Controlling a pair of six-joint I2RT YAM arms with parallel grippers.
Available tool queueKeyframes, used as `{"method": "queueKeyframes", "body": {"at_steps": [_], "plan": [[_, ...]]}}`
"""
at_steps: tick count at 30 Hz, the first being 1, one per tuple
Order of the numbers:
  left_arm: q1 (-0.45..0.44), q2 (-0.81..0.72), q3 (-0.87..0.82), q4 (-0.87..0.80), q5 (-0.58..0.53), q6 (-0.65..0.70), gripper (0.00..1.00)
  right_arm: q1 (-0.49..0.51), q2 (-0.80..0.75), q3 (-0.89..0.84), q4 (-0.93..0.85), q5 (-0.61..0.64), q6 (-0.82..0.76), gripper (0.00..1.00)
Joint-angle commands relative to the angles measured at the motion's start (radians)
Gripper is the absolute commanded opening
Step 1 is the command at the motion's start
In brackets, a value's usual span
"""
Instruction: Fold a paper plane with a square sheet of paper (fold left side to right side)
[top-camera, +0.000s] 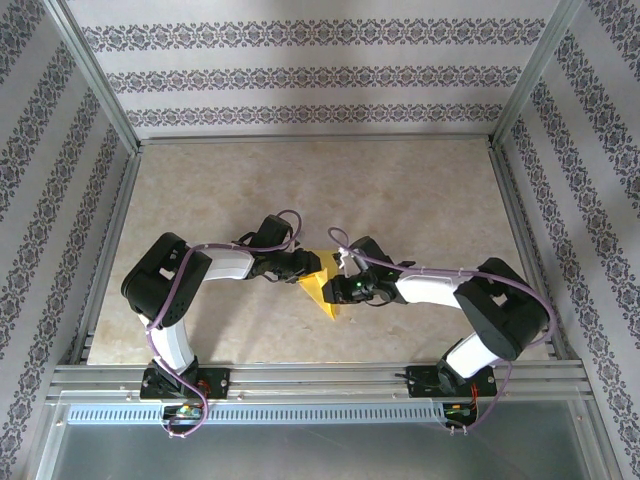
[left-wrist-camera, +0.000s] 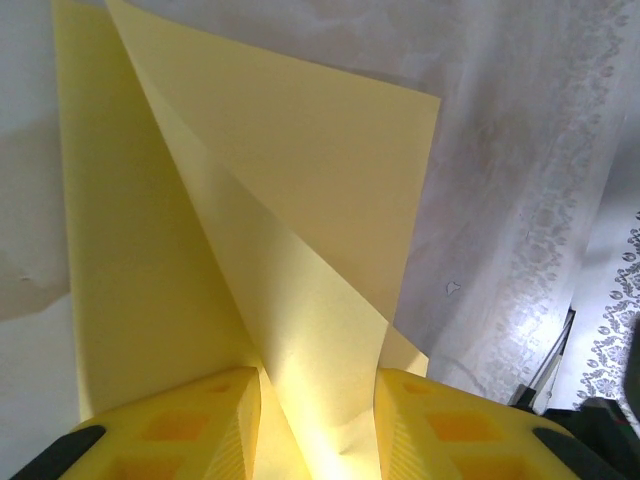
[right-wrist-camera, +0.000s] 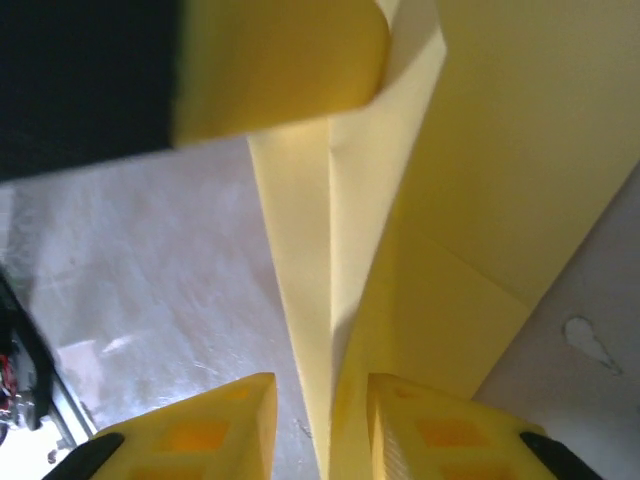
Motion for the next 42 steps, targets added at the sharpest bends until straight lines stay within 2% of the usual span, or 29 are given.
{"method": "queueKeyframes", "body": {"at_steps": [1,7,15,19,27,30,42], "plan": [[-0.01,0.029,0.004,-0.06,-0.04,0.03,0.36,-0.038,-0.041,0.022,0.007,-0.036,0.015,0.35],[-0.01,0.022,0.001,-0.059,-0.044,0.03,0.36,-0.09,-0.01,0.03,0.054,-0.09,0.048,0.37],[-0.011,0.021,-0.001,-0.057,-0.042,0.029,0.36,-0.092,0.075,0.055,0.13,-0.115,0.096,0.34],[-0.011,0.017,0.0,-0.057,-0.042,0.029,0.36,-0.092,0.099,0.057,0.151,-0.113,0.107,0.29],[-0.011,0.019,0.0,-0.059,-0.042,0.03,0.36,-0.092,0.108,0.051,0.122,-0.084,0.096,0.06],[-0.01,0.018,0.0,-0.062,-0.044,0.031,0.36,-0.094,0.102,0.046,0.1,-0.063,0.086,0.01],[-0.01,0.016,0.007,-0.071,-0.045,0.033,0.36,-0.107,0.095,0.042,0.034,-0.004,0.063,0.0]]}}
